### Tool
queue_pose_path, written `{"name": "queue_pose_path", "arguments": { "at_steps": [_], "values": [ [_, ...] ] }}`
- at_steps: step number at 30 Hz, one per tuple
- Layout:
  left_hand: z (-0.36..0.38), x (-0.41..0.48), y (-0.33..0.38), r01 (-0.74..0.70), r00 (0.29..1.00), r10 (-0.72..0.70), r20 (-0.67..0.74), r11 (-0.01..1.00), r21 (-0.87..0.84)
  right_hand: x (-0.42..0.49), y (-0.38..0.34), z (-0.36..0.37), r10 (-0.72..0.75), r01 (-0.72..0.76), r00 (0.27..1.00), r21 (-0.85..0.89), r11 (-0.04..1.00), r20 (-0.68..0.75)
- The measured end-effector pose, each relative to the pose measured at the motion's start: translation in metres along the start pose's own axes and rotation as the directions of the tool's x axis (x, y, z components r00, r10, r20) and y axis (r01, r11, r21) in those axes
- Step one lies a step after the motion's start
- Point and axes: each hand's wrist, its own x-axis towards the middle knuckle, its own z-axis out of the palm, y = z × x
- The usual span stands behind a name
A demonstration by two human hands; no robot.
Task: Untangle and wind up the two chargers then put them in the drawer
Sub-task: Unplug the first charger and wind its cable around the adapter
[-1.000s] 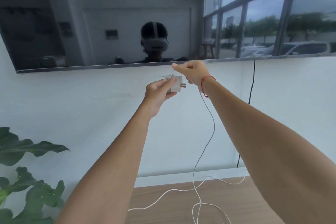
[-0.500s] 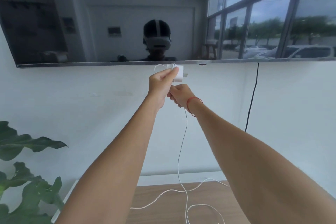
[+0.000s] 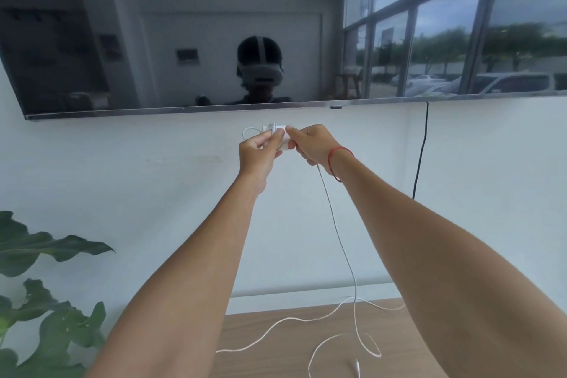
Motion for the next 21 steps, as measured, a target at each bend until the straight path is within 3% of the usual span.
{"name": "queue_pose_path", "arguments": {
  "at_steps": [4, 11, 21],
  "values": [
    [-0.003, -0.007, -0.002, 0.019, 0.999, -0.02, 0.032, 1.0, 0.004, 0.001, -0.01, -0.006, -0.005, 0.009, 0.997, 0.051, 0.999, -0.079],
    [-0.001, -0.017, 0.0, 0.142, 0.989, -0.138, 0.057, 0.986, -0.088, -0.003, -0.021, -0.009, -0.029, 0.034, 0.997, 0.085, 0.996, -0.066],
    [-0.004, -0.016, 0.004, 0.087, 0.984, -0.082, 0.156, 0.996, -0.025, 0.003, -0.011, -0.013, -0.149, 0.151, 0.975, -0.003, 0.989, -0.166]
  ]
}}
